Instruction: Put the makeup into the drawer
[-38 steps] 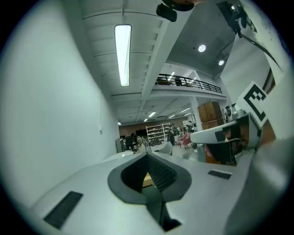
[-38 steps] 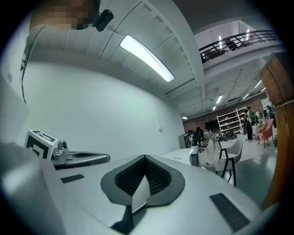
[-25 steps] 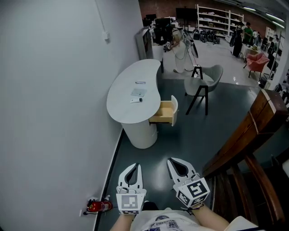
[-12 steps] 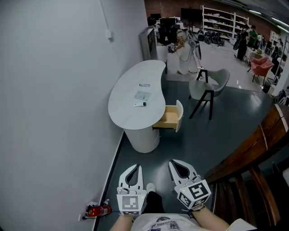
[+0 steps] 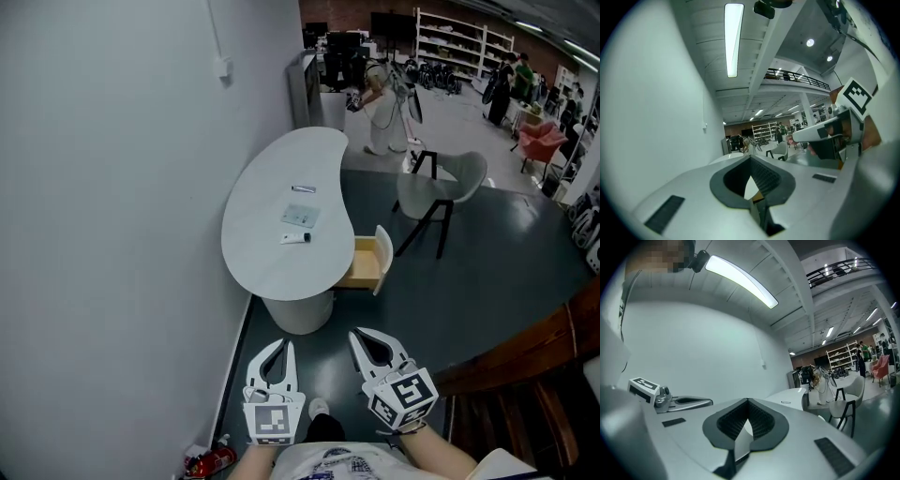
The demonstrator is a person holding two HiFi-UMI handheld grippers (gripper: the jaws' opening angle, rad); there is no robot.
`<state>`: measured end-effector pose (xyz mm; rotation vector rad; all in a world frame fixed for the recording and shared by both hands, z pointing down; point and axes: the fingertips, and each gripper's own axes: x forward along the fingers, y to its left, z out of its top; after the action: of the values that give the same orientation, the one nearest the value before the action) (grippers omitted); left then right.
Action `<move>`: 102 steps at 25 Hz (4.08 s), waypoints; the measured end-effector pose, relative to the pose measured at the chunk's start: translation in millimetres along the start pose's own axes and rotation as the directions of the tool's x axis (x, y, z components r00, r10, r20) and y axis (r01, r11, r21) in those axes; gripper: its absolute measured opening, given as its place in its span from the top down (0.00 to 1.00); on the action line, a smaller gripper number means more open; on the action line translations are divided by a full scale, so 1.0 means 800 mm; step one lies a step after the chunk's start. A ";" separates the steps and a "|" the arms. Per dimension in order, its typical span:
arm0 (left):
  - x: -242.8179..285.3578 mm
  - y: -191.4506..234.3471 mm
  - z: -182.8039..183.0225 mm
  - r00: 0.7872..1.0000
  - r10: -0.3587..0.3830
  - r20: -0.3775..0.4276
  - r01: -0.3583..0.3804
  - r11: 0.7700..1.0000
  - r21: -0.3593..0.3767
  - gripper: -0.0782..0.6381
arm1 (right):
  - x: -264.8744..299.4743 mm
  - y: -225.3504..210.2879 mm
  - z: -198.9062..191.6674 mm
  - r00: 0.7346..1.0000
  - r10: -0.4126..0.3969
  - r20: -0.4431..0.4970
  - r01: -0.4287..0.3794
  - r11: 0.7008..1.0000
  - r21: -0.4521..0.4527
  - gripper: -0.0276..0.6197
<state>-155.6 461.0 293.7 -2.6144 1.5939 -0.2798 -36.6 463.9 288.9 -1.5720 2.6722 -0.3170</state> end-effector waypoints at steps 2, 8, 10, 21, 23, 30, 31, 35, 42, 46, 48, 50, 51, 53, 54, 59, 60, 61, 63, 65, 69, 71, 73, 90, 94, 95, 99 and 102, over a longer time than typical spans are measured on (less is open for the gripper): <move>0.026 0.029 -0.002 1.000 -0.001 0.004 0.001 1.000 0.004 0.83 | 0.038 -0.005 0.004 1.000 -0.001 -0.005 0.001 1.000 0.002 0.93; 0.085 0.093 -0.006 1.000 -0.014 0.026 0.014 1.000 -0.008 0.83 | 0.123 -0.018 0.011 1.000 -0.020 -0.006 0.020 1.000 -0.002 0.93; 0.099 0.109 -0.004 0.999 -0.016 0.031 0.016 1.000 -0.009 0.83 | 0.139 -0.022 0.017 1.000 -0.031 -0.004 0.031 1.000 -0.003 0.93; 0.176 0.148 -0.011 0.999 -0.030 0.019 0.030 0.999 -0.033 0.83 | 0.205 -0.061 0.020 0.998 -0.056 -0.015 0.056 0.998 0.006 0.93; 0.195 0.152 -0.015 0.999 -0.032 0.013 0.032 0.999 -0.029 0.83 | 0.218 -0.077 0.017 0.998 -0.060 -0.019 0.060 0.998 0.009 0.93; 0.285 0.180 -0.022 1.000 -0.018 -0.014 0.018 1.000 -0.013 0.83 | 0.298 -0.140 0.018 0.999 -0.040 -0.032 0.041 0.999 0.031 0.93; 0.301 0.186 -0.025 1.000 -0.013 -0.019 0.013 1.000 -0.010 0.83 | 0.313 -0.151 0.017 0.999 -0.034 -0.033 0.035 0.999 0.033 0.93; 0.367 0.207 -0.036 0.999 0.010 -0.044 -0.011 1.000 -0.015 0.83 | 0.372 -0.195 0.016 0.999 -0.009 -0.050 0.011 0.999 0.043 0.93; 0.475 0.238 -0.055 0.994 0.053 -0.098 -0.057 0.998 -0.033 0.83 | 0.467 -0.266 0.016 0.994 0.049 -0.101 -0.044 0.998 0.055 0.93; 0.525 0.251 -0.061 0.990 0.078 -0.122 -0.084 0.995 -0.049 0.83 | 0.510 -0.300 0.014 0.987 0.085 -0.134 -0.078 0.995 0.055 0.93; 0.550 0.255 -0.066 0.988 0.086 -0.131 -0.094 0.994 -0.053 0.83 | 0.532 -0.317 0.013 0.984 0.099 -0.145 -0.092 0.994 0.055 0.93; 0.572 0.260 -0.071 0.986 0.096 -0.140 -0.105 0.993 -0.056 0.83 | 0.551 -0.333 0.012 0.982 0.114 -0.153 -0.107 0.993 0.056 0.93; 0.582 0.262 -0.073 0.984 0.102 -0.144 -0.111 0.992 -0.057 0.83 | 0.560 -0.340 0.010 0.980 0.122 -0.157 -0.114 0.992 0.057 0.93; 0.599 0.265 -0.077 0.982 0.115 -0.151 -0.125 0.991 -0.056 0.83 | 0.574 -0.355 0.006 0.977 0.134 -0.167 -0.126 0.990 0.058 0.93; 0.608 0.267 -0.079 0.981 0.120 -0.155 -0.130 0.990 -0.055 0.83 | 0.581 -0.362 0.004 0.975 0.137 -0.173 -0.129 0.990 0.058 0.93; 0.647 0.277 -0.090 0.976 0.123 -0.181 -0.135 0.989 -0.056 0.83 | 0.619 -0.393 -0.002 0.971 0.140 -0.193 -0.132 0.990 0.057 0.93; 0.653 0.280 -0.093 0.975 0.123 -0.186 -0.135 0.989 -0.056 0.83 | 0.625 -0.398 -0.005 0.971 0.137 -0.197 -0.128 0.990 0.057 0.93; 0.660 0.283 -0.096 0.974 0.123 -0.190 -0.135 0.989 -0.056 0.83 | 0.632 -0.403 -0.008 0.970 0.134 -0.202 -0.125 0.991 0.057 0.93; 0.673 0.291 -0.103 0.973 0.121 -0.195 -0.134 0.989 -0.056 0.83 | 0.645 -0.412 -0.016 0.969 0.127 -0.211 -0.117 0.991 0.061 0.93; 0.685 0.300 -0.112 0.972 0.116 -0.203 -0.130 0.990 -0.059 0.83 | 0.658 -0.418 -0.023 0.968 0.120 -0.220 -0.108 0.992 0.064 0.93; 0.707 0.319 -0.126 0.971 0.101 -0.217 -0.118 0.991 -0.065 0.83 | 0.684 -0.426 -0.028 0.967 0.103 -0.231 -0.092 0.994 0.058 0.93; 0.715 0.329 -0.130 0.970 0.094 -0.224 -0.112 0.991 -0.070 0.83 | 0.696 -0.428 -0.031 0.965 0.095 -0.243 -0.085 0.995 0.050 0.93; 0.722 0.338 -0.135 0.969 0.089 -0.229 -0.109 0.991 -0.074 0.83 | 0.706 -0.429 -0.034 0.963 0.089 -0.256 -0.081 0.996 0.042 0.93; 0.805 0.387 -0.189 0.952 0.033 -0.303 -0.081 0.986 -0.148 0.83 | 0.813 -0.455 -0.069 0.932 0.089 -0.352 -0.123 0.989 -0.077 0.92; 0.824 0.395 -0.203 0.948 0.020 -0.317 -0.073 0.985 -0.156 0.83 | 0.837 -0.463 -0.080 0.911 0.117 -0.395 -0.170 0.980 -0.103 0.82; 0.828 0.397 -0.205 0.947 0.019 -0.321 -0.074 0.984 -0.160 0.83 | 0.842 -0.464 -0.083 0.905 0.123 -0.406 -0.180 0.978 -0.107 0.81; 0.843 0.406 -0.214 0.943 0.014 -0.333 -0.074 0.983 -0.168 0.83 | 0.865 -0.471 -0.101 0.881 0.147 -0.449 -0.215 0.971 -0.106 0.70; 0.856 0.410 -0.221 0.941 0.011 -0.339 -0.072 0.983 -0.170 0.83 | 0.881 -0.480 -0.115 0.867 0.151 -0.475 -0.230 0.967 -0.111 0.64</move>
<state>-170.0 -291.0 499.9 -2.7808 1.8538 -0.6414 -62.7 -313.8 507.9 -1.3913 3.2680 -0.5392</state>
